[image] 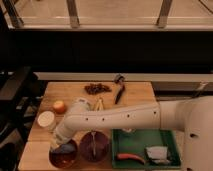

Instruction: Wipe tray with sponge

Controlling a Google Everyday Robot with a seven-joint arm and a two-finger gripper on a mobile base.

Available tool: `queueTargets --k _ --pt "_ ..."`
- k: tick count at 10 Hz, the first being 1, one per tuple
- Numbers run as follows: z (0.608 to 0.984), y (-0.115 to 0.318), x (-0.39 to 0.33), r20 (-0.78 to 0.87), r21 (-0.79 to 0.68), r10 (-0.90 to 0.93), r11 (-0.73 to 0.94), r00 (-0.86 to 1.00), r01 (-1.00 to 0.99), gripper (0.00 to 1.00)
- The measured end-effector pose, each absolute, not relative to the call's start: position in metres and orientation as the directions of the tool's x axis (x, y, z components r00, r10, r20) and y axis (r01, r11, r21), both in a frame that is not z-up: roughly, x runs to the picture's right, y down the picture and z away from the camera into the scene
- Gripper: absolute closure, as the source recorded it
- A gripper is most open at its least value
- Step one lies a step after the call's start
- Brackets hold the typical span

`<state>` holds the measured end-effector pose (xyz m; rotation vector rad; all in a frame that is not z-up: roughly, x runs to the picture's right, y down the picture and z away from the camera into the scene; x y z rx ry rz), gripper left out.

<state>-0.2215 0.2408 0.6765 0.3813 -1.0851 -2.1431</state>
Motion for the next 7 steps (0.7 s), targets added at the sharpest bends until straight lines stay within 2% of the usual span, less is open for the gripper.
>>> queueTargets --k 5,7 --pt "0.647 0.183 -0.174 0.046 0.733 -0.795 -0.384 -0.605 0.562 1.00" --pt "0.639 0.158 -0.123 0.058 0.693 -0.867 -0.322 -0.495 0.645 1.00"
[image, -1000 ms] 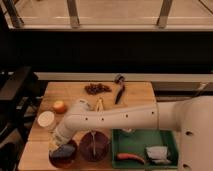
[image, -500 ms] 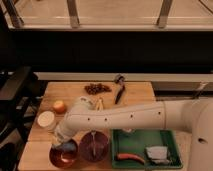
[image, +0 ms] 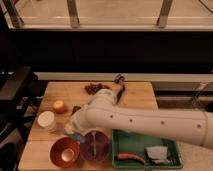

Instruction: Wipe tray with sponge

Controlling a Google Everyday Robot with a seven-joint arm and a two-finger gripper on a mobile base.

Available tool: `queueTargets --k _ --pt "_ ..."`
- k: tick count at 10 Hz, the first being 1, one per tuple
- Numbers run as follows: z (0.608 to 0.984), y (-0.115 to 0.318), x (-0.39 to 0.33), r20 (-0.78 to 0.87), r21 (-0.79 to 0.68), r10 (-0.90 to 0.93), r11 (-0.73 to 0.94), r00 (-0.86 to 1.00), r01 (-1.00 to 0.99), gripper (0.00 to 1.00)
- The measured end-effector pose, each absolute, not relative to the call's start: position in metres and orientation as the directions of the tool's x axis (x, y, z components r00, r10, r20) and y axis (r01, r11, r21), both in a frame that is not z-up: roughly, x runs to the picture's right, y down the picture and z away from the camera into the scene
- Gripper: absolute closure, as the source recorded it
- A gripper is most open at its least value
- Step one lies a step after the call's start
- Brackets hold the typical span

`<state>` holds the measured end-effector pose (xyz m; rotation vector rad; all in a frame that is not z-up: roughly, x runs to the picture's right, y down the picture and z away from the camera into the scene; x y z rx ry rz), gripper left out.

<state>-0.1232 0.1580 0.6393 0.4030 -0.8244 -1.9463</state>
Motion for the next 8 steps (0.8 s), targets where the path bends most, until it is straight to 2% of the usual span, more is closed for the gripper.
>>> queueTargets --k 5,8 --pt "0.634 0.125 -0.011 0.099 0.601 -0.956 -0.164 -0.276 0.782 1.00" --pt "0.634 0.124 -0.006 0.103 0.598 -0.958 -0.155 -0.268 0.787 1.00"
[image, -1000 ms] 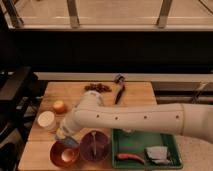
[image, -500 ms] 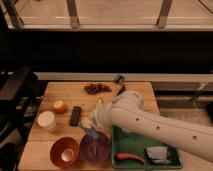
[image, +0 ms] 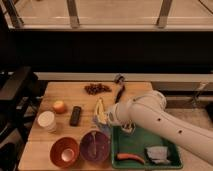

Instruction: Wipe tray with sponge

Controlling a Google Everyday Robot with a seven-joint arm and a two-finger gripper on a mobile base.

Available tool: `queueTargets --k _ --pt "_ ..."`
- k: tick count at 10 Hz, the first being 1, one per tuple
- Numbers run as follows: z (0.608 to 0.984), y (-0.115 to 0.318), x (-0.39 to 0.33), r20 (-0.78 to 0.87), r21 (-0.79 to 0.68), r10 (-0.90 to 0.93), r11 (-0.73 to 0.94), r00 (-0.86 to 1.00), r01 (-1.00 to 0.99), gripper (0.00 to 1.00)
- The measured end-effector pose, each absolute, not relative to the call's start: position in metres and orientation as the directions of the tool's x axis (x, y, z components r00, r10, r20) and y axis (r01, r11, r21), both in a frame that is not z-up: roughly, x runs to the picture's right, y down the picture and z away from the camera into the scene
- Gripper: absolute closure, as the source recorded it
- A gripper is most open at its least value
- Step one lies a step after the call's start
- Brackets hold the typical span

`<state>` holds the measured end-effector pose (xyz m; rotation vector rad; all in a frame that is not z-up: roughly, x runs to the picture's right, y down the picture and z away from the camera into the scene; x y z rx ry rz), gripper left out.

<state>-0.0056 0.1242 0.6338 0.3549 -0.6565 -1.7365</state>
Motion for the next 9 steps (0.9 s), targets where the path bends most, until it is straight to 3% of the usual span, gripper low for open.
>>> queueTargets --k 4,9 --pt "0.643 0.118 0.009 0.118 0.557 -0.965 -0.130 -0.233 0.820 1.00" --pt "0.668 0.102 0.100 0.176 0.426 -0.973 -0.063 -0.151 0.903 1.00"
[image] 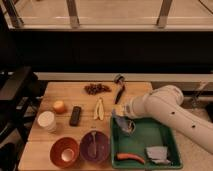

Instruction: Wipe tray with sponge

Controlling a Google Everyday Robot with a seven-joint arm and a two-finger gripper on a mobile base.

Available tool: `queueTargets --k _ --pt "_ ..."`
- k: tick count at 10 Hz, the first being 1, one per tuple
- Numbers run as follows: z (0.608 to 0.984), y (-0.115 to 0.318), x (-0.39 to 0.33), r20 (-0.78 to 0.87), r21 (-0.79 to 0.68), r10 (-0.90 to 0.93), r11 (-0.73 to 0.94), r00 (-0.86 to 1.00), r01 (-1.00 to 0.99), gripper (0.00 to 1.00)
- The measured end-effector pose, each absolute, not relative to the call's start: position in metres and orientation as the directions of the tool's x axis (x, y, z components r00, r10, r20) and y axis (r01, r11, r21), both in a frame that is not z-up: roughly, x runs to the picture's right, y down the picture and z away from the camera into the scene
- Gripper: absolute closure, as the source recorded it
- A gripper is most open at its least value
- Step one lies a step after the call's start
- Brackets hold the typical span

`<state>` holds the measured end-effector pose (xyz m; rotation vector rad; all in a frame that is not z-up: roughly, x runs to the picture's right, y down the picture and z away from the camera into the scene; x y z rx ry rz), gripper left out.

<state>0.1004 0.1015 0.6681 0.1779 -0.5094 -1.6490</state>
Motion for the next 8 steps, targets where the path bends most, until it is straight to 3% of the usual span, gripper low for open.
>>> queueTargets --k 8 --pt "0.660 0.090 0.190 0.172 0.228 -0.985 0.048 0.009 0.973 1.00"
